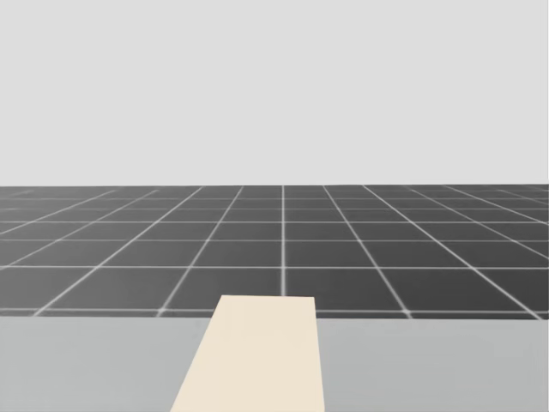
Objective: Retrieve the object from inside the box.
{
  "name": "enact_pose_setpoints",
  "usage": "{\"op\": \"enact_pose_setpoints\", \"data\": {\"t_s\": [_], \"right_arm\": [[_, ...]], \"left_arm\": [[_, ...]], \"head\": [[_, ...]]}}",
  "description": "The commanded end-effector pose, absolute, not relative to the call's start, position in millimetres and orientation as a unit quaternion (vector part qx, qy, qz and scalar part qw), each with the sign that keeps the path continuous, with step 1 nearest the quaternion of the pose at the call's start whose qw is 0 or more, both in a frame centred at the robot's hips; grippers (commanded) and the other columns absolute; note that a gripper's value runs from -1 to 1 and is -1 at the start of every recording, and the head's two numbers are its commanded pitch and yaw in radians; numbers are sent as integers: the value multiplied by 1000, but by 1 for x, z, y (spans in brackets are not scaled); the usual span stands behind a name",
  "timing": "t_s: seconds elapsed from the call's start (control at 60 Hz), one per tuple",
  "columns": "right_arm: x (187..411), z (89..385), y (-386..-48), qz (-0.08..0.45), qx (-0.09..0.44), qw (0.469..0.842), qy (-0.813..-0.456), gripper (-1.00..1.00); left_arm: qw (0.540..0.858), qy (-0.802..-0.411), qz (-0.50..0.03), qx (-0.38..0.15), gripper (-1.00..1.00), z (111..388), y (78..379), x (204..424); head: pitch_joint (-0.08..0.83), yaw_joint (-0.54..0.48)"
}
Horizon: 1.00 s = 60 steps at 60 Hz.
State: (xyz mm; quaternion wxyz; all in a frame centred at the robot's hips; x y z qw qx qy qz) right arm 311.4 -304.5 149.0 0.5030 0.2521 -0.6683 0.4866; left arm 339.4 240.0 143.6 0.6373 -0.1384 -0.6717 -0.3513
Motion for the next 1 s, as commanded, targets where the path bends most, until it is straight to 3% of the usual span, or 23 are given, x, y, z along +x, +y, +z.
{"op": "enact_pose_setpoints", "data": {"t_s": [0.017,0.567,1.0], "right_arm": [[323,198,-325,483,198,464,-716,1000],[343,274,-406,451,79,472,-753,1000],[356,350,-421,423,-25,432,-796,1000]], "left_arm": [[634,-664,-359,-168,-1000,137,221,336],[636,-665,-355,-166,-1000,138,224,337],[636,-666,-353,-165,-1000,138,225,337]], "head": [[27,23],[27,26],[30,30]]}}
